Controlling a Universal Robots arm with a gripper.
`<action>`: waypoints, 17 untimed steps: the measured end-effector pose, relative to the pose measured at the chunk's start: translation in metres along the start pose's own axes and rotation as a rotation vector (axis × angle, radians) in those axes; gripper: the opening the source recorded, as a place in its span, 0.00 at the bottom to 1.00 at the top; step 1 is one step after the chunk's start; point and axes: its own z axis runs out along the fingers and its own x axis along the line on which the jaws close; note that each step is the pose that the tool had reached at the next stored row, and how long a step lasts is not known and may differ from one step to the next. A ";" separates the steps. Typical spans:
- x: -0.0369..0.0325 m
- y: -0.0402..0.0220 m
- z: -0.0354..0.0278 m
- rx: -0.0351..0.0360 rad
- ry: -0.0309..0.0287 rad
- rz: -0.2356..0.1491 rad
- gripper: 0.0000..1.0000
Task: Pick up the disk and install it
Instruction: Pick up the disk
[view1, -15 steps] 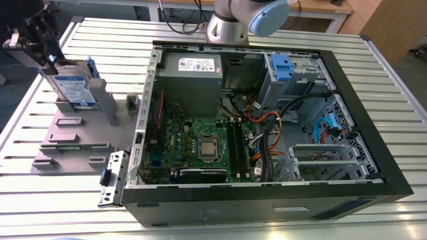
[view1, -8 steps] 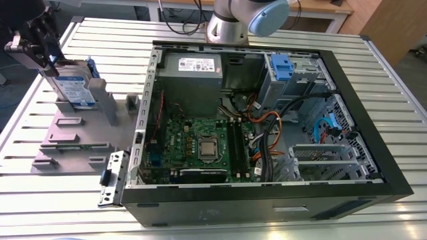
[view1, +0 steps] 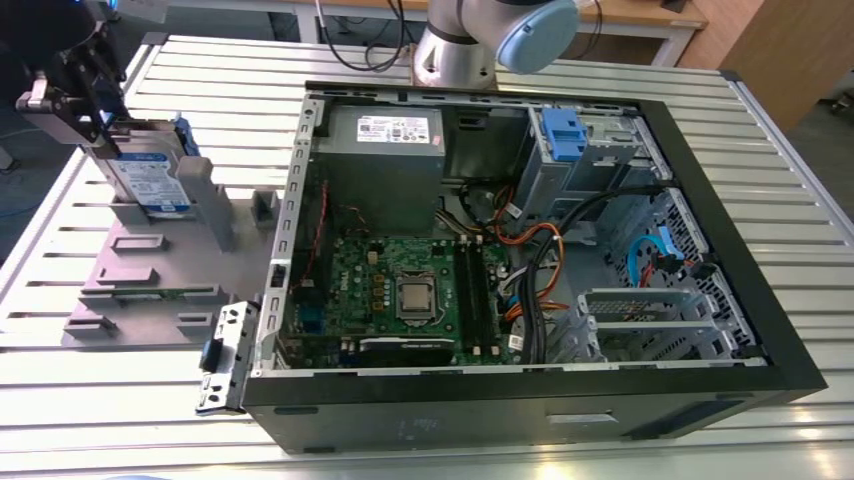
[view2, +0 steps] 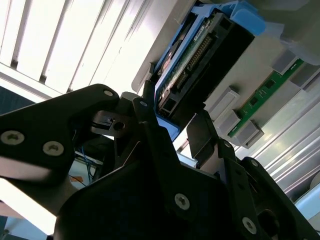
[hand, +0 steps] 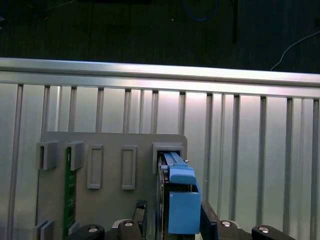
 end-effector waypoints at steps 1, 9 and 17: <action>0.0000 0.0000 0.0002 0.0000 0.0000 0.000 0.53; -0.0001 0.0044 0.0029 0.0003 -0.0001 0.000 0.53; 0.0000 0.0045 0.0098 0.0000 0.0000 0.000 0.53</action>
